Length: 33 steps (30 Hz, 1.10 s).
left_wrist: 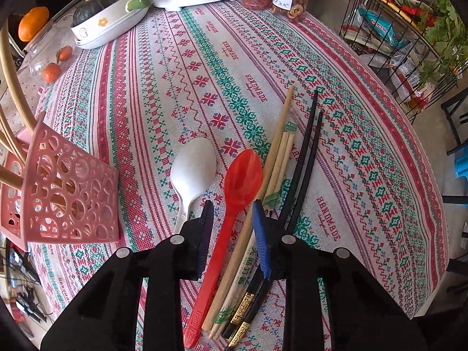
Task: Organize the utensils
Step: 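Close the left tool on the red plastic spoon, then lift the red spoon with the left tool while the right tool grasps black chopsticks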
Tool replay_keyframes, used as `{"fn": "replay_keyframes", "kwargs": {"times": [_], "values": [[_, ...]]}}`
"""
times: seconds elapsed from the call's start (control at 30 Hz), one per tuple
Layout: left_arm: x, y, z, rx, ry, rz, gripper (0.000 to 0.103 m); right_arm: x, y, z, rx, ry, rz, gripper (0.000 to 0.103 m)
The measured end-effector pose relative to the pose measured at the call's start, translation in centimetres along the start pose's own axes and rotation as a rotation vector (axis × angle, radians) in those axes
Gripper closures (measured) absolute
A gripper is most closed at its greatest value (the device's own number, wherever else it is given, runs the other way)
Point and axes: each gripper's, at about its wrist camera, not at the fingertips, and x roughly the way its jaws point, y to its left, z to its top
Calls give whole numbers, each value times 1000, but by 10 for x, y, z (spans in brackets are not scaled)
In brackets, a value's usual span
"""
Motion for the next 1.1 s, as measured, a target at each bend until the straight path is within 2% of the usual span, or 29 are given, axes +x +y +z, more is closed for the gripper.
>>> {"fn": "replay_keyframes", "kwargs": {"times": [0.17, 0.47, 0.6, 0.63, 0.77, 0.97, 1.1], "values": [[1, 6, 0, -29, 6, -11, 82, 2, 2, -1, -4, 7, -7, 7], [9, 12, -2, -43, 24, -16, 85, 7, 5, 0, -12, 22, -13, 7], [6, 11, 0, -35, 15, -16, 94, 9, 7, 0, -9, 25, -13, 7], [1, 11, 0, -30, 0, -21, 99, 9, 7, 1, -7, 26, -12, 7], [-28, 11, -8, -38, -68, -94, 99, 13, 7, 2, -1, 37, -15, 7], [-81, 15, -26, -14, -198, -147, 99, 28, 15, 4, 24, 77, 10, 6], [-117, 24, -42, 2, -312, -177, 99, 42, 26, 6, 37, 112, 31, 7]]}}
